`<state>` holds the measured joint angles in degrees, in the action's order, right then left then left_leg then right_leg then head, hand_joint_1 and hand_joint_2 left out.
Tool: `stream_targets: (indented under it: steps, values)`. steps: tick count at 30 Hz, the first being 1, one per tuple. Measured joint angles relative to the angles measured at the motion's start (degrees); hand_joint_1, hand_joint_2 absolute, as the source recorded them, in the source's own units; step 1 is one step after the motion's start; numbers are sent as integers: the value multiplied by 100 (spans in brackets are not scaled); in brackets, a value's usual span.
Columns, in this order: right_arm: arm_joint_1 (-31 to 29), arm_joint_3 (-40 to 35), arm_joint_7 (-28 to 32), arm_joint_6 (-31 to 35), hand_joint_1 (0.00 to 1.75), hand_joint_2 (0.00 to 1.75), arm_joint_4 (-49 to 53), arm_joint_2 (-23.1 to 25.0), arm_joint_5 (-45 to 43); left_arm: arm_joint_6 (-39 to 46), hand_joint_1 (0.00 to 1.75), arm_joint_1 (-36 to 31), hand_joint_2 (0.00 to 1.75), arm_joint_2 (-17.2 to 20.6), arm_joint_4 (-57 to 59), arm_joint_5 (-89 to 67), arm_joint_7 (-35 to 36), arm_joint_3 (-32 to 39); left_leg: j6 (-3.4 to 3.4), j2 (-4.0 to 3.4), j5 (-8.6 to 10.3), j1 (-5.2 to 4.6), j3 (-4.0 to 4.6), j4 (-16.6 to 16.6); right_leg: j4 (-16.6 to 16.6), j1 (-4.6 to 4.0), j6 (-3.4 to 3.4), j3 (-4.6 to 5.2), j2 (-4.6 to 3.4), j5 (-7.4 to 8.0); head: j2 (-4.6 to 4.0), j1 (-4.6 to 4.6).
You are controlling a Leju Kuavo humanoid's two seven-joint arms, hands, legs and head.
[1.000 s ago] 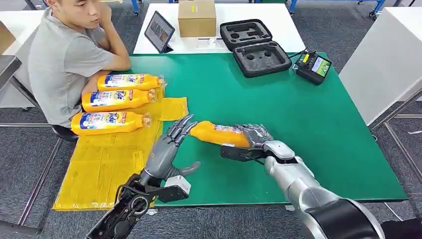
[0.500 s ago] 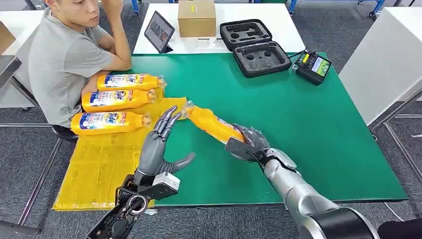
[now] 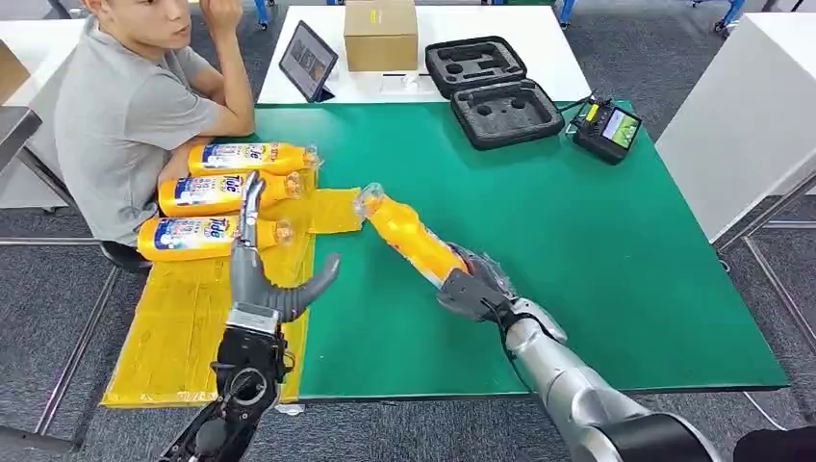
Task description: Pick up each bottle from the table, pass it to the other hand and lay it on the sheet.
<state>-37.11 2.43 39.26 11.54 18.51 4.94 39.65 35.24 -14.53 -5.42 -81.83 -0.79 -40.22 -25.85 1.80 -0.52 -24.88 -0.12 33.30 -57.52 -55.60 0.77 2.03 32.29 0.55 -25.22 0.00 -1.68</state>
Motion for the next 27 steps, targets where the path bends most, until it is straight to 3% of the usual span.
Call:
stream_targets:
  steps: [5,17,27]
  values:
    - [110,26,76,129,175,175,63,52,-244,-1142,0,21,175,-192,347,820,9,305,0,0,0,-1,1,-1,0,1,0,0,-1,1,0,0]
    - [696,-800,79,387,175,175,1014,177,-1657,-1844,0,-153,175,-706,1422,908,9,837,0,1,0,-1,20,0,-1,0,0,20,1,0,0,0]
    - [855,-1452,79,487,175,175,1169,304,-1849,-1820,0,-573,175,-955,2767,1069,9,832,0,1,0,-2,23,-1,-1,0,0,23,1,1,0,-2]
